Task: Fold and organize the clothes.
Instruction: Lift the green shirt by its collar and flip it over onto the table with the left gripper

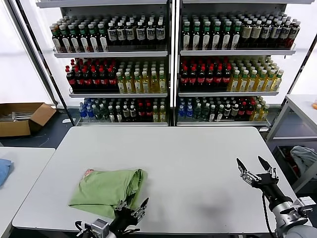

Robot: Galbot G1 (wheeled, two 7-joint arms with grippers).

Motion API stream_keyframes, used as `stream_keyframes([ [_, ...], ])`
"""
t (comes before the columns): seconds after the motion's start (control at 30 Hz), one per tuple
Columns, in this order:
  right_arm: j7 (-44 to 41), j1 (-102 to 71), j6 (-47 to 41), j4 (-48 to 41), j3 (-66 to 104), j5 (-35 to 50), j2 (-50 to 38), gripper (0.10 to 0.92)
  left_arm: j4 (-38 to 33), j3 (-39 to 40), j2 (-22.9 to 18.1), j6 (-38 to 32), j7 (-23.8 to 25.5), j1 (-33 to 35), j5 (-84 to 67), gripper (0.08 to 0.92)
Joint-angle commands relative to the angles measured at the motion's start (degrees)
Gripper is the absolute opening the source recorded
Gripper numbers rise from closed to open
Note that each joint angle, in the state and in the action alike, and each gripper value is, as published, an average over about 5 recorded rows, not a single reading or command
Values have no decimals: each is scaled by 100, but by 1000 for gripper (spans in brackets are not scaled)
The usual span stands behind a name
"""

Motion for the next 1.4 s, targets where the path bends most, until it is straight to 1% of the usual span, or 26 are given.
stream_keyframes([
  [0.03,-2,-4,6,-17,25,16,-3,823,-817,-825,350,203,-5,-33,-531,645],
  [0.1,-8,-20,12,-31,27,26,-3,823,-910,-1565,627,284,-28,-117,-1049,706],
  [0.17,-13,-29,19,-40,1,19,4,823,-802,-2323,866,365,-30,-202,-1557,761],
  [0.23,-16,-25,22,-45,-56,-2,17,823,-482,-2935,1075,427,-39,-300,-1903,796],
  [0.33,-13,10,21,-41,-172,-51,37,823,296,-3314,1271,457,-157,-492,-2099,819],
  [0.43,-3,62,12,-29,-302,-117,58,823,1053,-3247,1329,444,-513,-741,-2159,822],
  [0.5,4,88,4,-14,-381,-162,68,823,1386,-3101,1305,403,-716,-897,-2170,823],
  [0.73,19,85,-13,56,-450,-214,70,823,1940,-2406,958,336,-984,-1345,-2069,823],
  [0.83,15,46,-12,72,-392,-206,67,823,1987,-2130,785,304,-1027,-1406,-1937,823],
  [1.1,-1,-26,3,70,-265,-172,69,823,1887,-1576,360,237,-950,-1242,-1432,823],
  [1.23,-5,-25,4,70,-237,-147,62,823,1953,-1525,269,195,-896,-1185,-1334,823],
  [1.4,-8,-13,7,56,-236,-126,52,823,1999,-1591,261,172,-840,-1117,-1342,812],
])
